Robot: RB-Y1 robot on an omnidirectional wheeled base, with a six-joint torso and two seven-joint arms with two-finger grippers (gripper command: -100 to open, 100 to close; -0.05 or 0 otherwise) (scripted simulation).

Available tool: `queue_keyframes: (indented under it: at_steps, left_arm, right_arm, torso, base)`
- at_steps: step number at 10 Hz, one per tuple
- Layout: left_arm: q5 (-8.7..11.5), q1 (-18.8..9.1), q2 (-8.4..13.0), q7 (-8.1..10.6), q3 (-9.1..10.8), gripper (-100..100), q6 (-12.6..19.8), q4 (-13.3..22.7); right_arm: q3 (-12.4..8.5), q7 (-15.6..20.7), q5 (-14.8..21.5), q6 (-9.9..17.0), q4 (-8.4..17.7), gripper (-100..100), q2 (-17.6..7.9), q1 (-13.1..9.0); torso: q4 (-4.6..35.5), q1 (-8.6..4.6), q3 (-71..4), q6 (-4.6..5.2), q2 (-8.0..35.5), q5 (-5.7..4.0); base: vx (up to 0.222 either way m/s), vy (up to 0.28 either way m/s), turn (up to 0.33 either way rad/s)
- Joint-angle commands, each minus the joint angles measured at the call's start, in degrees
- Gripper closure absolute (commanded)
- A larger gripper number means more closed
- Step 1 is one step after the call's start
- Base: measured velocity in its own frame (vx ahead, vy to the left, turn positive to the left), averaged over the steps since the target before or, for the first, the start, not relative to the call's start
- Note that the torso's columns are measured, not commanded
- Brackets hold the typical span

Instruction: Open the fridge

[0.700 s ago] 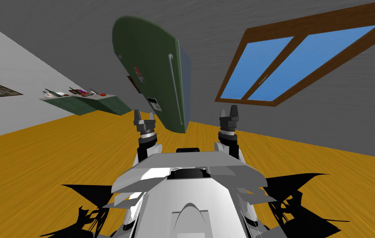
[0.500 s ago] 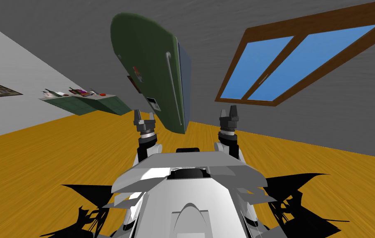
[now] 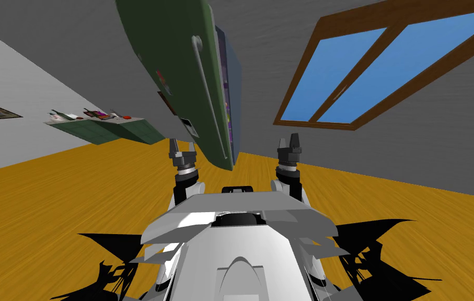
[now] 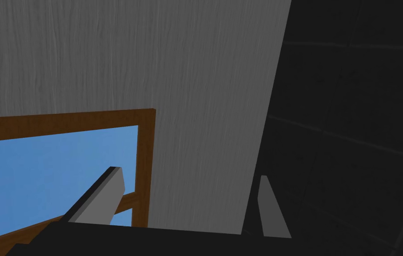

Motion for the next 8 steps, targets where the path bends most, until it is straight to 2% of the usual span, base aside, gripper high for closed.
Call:
queue_keyframes:
  at_steps: [1,2,3,5,7,8]
  left_arm:
    - [0.00,0.00,0.00,0.00,0.00,0,0.00,0.00]
    - [0.00,0.00,0.00,0.00,0.00,0,0.00,0.00]
    - [0.22,-0.12,1.92,0.08,0.05,-100,0.38,0.21]
    - [0.71,-0.41,4.46,0.27,0.15,-100,1.32,0.74]
    - [1.47,-0.86,6.49,0.55,0.32,-100,2.80,1.54]
    - [2.44,-1.44,7.92,0.92,0.53,-100,4.67,2.53]
  right_arm:
    - [0.00,0.00,0.00,0.00,0.00,0,0.00,0.00]
    - [0.00,0.00,0.00,0.00,0.00,0,0.00,0.00]
    - [0.00,0.00,0.00,0.00,0.00,0,0.00,0.00]
    - [0.00,0.00,0.00,0.01,0.03,0,0.00,0.01]
    - [0.00,0.00,0.00,0.00,0.03,0,0.00,0.01]
    - [0.00,0.00,0.00,0.00,0.03,0,0.00,0.01]
  torso:
    - [4.23,0.00,-8.46,0.00,4.23,0.00]
    - [8.46,0.00,-16.92,0.00,8.46,0.00]
    - [12.69,0.00,-25.38,0.00,12.69,0.00]
    - [15.12,0.00,-30.47,0.00,15.11,0.00]
    - [15.33,-0.04,-30.78,0.00,15.28,-0.01]
    - [15.35,-0.01,-30.79,0.00,15.30,-0.01]
  base:
    - [0.000,0.000,0.000]
    - [0.000,0.000,0.000]
    - [0.013,-0.006,0.011]
    - [0.020,-0.014,0.022]
    - [0.038,-0.026,0.027]
    - [0.065,-0.045,0.056]
